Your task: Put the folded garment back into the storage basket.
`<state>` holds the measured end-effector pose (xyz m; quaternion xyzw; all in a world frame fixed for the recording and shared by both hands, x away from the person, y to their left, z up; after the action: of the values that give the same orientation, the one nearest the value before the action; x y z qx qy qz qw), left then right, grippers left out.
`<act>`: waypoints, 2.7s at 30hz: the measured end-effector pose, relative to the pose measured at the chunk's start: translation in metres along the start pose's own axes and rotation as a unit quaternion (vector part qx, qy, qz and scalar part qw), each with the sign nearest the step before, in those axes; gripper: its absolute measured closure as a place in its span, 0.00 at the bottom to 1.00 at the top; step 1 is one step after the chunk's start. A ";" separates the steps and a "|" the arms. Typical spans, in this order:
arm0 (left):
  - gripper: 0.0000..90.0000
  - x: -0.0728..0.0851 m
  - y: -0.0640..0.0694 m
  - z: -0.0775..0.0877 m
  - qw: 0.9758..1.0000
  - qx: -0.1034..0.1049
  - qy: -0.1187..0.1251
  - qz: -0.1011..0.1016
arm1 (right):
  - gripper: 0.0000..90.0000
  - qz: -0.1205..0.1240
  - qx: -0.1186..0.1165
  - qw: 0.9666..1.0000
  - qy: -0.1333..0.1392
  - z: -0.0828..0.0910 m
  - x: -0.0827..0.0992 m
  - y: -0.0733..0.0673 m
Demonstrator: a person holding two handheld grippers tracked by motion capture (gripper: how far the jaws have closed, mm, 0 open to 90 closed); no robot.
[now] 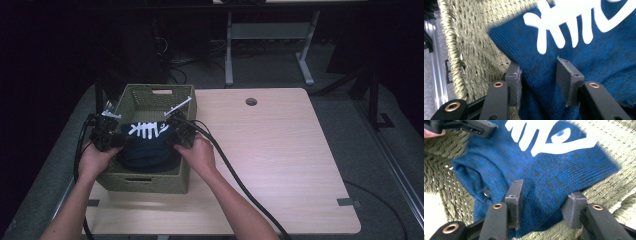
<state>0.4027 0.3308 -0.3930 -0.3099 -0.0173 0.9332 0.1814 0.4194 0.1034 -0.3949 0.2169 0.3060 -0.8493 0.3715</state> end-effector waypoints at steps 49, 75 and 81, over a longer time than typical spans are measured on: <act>0.51 -0.016 0.026 0.049 0.992 0.061 0.110 0.010 | 0.47 -0.036 -0.053 0.992 0.109 0.092 0.016 0.043; 0.41 -0.032 0.082 0.056 0.983 0.118 0.137 -0.013 | 0.44 -0.062 -0.039 0.987 0.145 0.141 0.054 0.084; 0.40 -0.036 0.096 0.055 0.982 0.126 0.141 -0.021 | 0.43 -0.069 -0.036 0.986 0.148 0.149 0.065 0.093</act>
<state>0.3656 0.2333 -0.3418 -0.4123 0.1199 0.8709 0.2391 0.4285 -0.0802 -0.3596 0.3050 0.4019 -0.8200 0.2702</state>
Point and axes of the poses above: each handheld gripper's, and its own axes: z roughly backward along the jaws, x roughly out of its underside, y roughly to its right, the point moved 3 cm from there along -z, roughly forward along the jaws, and after that the axes turned 8 degrees about -x, right-handed, at the moved point
